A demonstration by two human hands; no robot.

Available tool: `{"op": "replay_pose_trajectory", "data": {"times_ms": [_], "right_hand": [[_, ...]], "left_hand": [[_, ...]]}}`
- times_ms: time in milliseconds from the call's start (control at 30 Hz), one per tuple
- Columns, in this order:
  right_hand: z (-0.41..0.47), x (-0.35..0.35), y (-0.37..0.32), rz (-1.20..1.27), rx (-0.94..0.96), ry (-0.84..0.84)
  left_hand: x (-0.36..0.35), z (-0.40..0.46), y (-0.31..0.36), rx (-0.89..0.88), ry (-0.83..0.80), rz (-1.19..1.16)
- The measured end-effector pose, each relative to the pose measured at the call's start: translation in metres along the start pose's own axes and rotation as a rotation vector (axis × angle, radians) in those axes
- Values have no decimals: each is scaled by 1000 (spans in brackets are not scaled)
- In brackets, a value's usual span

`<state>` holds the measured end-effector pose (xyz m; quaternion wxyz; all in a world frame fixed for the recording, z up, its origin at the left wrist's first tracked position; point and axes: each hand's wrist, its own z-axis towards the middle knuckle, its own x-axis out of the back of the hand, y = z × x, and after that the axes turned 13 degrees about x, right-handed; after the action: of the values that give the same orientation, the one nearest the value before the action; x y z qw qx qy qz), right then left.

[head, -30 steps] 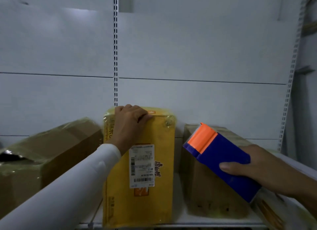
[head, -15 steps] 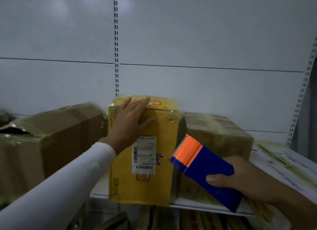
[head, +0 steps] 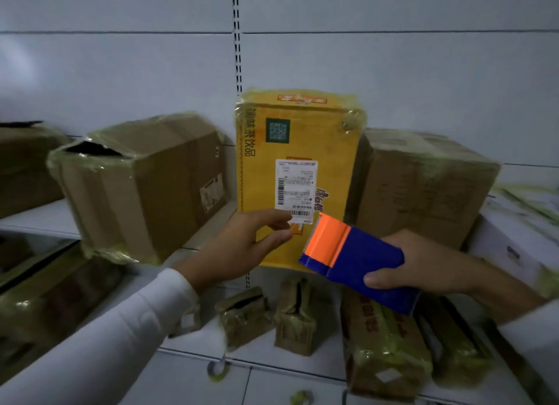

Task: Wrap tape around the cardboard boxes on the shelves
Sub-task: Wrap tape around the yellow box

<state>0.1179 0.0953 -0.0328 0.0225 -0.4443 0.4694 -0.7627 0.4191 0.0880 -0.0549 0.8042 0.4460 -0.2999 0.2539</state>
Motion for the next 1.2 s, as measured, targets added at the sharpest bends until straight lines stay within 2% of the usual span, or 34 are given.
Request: {"op": "replay_pose_trajectory", "data": {"times_ms": [167, 333, 500, 633, 867, 1000, 1200], "right_hand": [[8, -16, -11, -16, -1, -27], [9, -21, -25, -55, -16, -31], [7, -21, -34, -71, -34, -5], [11, -19, -42, -52, -61, -33], [27, -9, -66, -37, -122, -130], [19, 22, -82, -127, -137, -54], [14, 64, -100, -183, -171, -17]], "left_hand": [[2, -4, 4, 133, -213, -269], [-2, -4, 4, 74, -343, -535], [-3, 0, 3, 72, -255, -609], [6, 2, 4, 54, -244, -556], [38, 8, -3, 17, -136, -443], [91, 18, -15, 54, 21, -465], [110, 32, -18, 16, 2, -435]]}}
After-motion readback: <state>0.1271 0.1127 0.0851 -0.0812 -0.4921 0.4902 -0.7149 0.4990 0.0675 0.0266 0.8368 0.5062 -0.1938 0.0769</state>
